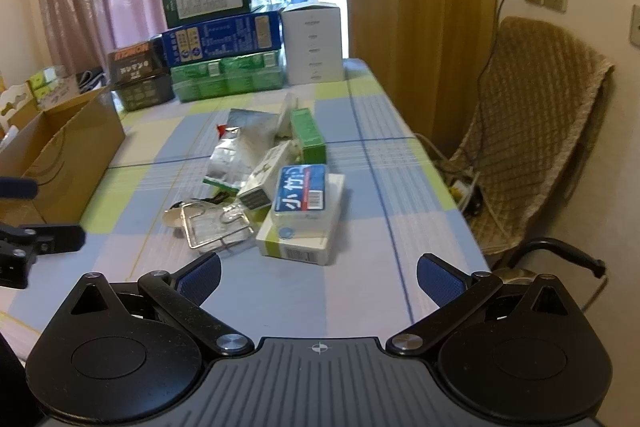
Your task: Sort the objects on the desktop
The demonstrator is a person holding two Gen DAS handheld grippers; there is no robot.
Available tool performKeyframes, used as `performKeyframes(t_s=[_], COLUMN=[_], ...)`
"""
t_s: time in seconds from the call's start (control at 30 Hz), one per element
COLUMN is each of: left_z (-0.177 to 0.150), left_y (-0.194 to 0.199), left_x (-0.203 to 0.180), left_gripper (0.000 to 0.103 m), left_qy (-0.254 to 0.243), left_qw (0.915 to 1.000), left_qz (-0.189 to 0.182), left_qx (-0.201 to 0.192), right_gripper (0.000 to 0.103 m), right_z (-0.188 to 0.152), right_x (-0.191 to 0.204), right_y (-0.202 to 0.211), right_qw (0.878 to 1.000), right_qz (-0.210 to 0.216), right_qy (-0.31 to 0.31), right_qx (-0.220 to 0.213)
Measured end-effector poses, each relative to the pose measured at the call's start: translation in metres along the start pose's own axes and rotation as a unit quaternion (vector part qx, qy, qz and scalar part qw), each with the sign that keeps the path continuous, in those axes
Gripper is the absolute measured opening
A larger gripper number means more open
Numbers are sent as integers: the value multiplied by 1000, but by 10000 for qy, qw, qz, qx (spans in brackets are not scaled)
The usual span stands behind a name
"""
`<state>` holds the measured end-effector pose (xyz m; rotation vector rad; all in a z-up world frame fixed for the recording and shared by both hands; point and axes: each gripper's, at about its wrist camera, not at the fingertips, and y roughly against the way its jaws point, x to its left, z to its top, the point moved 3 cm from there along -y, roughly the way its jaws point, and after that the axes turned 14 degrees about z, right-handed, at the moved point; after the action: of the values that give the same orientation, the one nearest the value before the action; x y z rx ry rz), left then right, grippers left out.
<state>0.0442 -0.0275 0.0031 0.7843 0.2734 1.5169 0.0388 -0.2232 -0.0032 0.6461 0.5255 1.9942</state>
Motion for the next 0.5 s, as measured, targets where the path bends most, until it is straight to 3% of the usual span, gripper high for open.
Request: performKeyframes(t_s=[0.23,0.4,0.5], left_z=[-3,-6,-7], left_y=[-29,-50,-65], left_x=[-13,-25,-32], left_gripper=[98,98,89], left_qy=[-847,-1138,-1320], left_qw=[9959,9914,9869], left_qz=[-223,-560,-897], left_qx=[-222,-330,-244], right_gripper=[101,101,101], right_z=[13,27,37], right_x=[-12,-14,-13], right_y=[-12,-28,-44], right_qw=[9999,9998,9996], right_qz=[-40,140,183], right_qy=[-112,7,217], right_qx=[-63,-104,-84])
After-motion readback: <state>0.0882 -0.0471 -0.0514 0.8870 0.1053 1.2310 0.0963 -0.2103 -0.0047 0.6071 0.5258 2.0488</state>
